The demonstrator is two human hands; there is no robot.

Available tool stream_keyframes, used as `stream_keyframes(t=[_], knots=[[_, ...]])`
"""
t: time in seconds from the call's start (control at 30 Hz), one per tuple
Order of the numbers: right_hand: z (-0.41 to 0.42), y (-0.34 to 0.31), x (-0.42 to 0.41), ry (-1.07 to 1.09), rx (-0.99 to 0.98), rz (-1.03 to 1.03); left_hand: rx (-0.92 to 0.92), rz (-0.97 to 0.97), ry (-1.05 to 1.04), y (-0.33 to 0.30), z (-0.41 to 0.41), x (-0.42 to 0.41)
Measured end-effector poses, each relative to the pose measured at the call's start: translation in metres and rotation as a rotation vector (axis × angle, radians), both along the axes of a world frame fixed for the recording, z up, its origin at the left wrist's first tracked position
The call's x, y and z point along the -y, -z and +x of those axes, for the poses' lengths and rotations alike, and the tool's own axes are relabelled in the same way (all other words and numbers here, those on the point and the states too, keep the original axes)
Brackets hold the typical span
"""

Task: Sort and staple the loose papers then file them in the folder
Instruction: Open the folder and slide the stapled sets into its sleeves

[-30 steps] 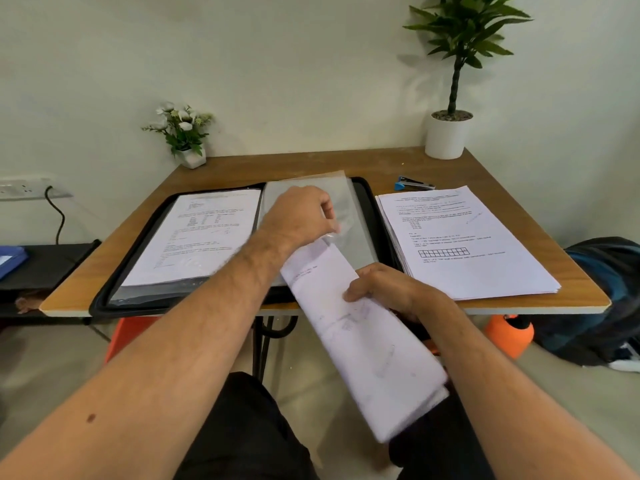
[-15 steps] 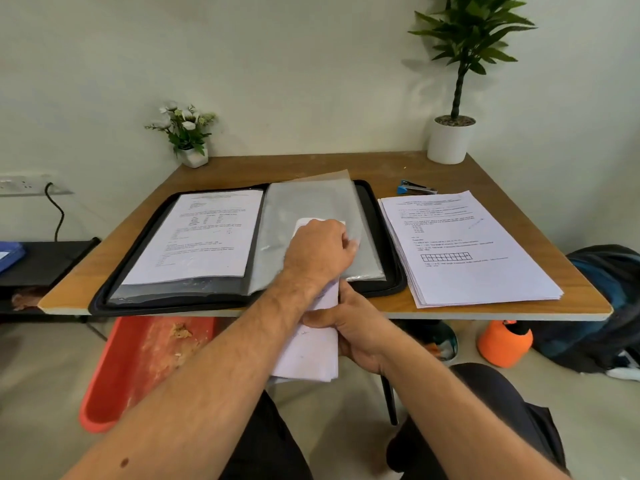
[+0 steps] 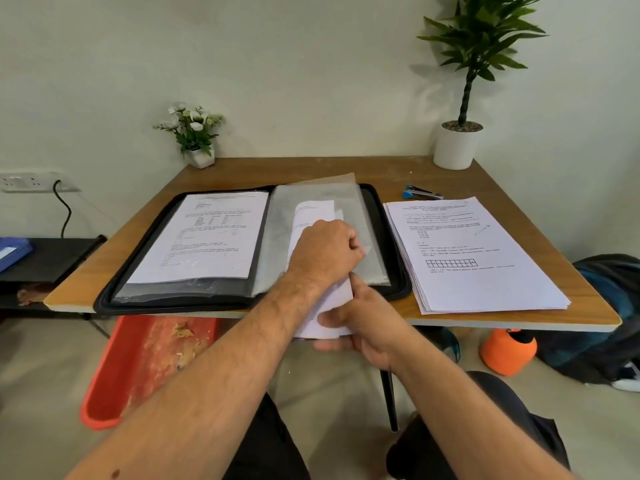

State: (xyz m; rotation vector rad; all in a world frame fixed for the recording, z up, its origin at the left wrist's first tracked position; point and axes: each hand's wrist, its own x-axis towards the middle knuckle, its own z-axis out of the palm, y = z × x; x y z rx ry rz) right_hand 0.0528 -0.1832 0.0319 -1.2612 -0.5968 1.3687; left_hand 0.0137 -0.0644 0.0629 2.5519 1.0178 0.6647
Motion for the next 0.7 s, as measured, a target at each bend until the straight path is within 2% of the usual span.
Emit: stream_keyframes(t=[0.17, 0.33, 0.43, 0.53, 0.63, 0.7], knots=[[0.014, 0.000, -0.013, 0.375, 0.264, -0.006, -0.006, 0.022, 0.017, -0.004, 0.002, 0.004], [-0.005, 0.008, 0.002, 0.398, 0.649, 0.039, -0.048, 0.031, 0.026, -0.014, 0.002, 0.003], [-0.007, 0.003, -0.002, 0.416, 0.800, 0.075, -0.133, 0.140, 0.022, -0.022, 0.005, 0.004], [-0.009, -0.003, -0.020, 0.467, 0.827, 0.076, -0.231, 0.294, 0.030, -0.030, 0.007, 0.008], [-0.010, 0.007, -0.028, 0.564, 0.681, 0.078, -0.260, 0.275, 0.068, -0.030, 0.009, 0.016], [-0.009, 0.015, -0.024, 0.609, 0.707, 0.099, -0.227, 0.231, 0.090, -0.027, 0.007, 0.018]])
